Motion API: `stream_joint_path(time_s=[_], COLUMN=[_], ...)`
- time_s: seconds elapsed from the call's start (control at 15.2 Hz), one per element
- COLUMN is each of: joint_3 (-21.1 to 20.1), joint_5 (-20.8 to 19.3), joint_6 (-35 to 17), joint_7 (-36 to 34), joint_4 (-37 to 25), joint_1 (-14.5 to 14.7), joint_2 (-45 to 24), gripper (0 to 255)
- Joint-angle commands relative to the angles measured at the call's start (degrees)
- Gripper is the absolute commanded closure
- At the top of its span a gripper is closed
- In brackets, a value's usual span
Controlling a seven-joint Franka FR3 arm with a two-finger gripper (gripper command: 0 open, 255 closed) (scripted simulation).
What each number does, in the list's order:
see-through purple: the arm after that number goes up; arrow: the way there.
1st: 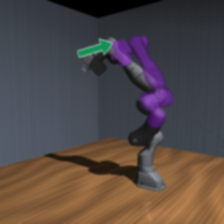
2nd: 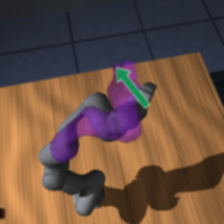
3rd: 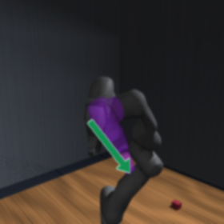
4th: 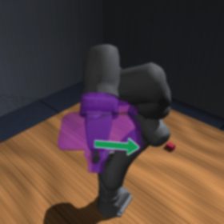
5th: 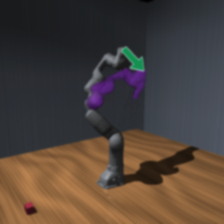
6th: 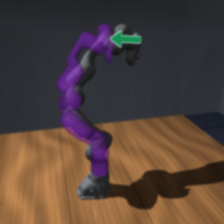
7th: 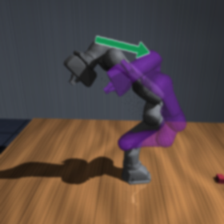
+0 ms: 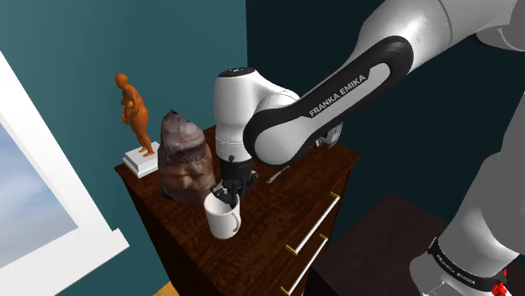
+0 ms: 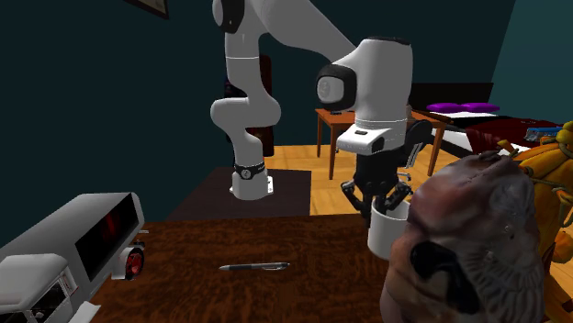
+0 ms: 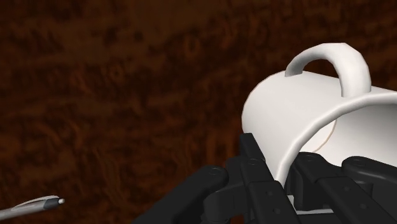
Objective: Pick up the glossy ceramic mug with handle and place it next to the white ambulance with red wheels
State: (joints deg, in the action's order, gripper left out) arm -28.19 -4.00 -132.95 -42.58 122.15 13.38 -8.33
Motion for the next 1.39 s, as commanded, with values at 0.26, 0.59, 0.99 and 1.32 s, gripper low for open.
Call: stream_joint_path(time_s=[0.26, 0.59, 0.99, 1.32], joint_3=[-0.29, -0.39, -0.38, -0.31], joint_5=[1.78, 2.99, 4.1, 4.76], joint_6=[4.11, 7.73, 12.14, 15.86], joint_7=[1.23, 2.03, 2.75, 3.17], joint_4=[-1.84, -3.79, -6.55, -9.19], joint_1=[-0.38, -0.58, -0.76, -0.87], joint_2=[2.61, 4.53, 6.41, 7.62], gripper=[255, 255, 255, 255])
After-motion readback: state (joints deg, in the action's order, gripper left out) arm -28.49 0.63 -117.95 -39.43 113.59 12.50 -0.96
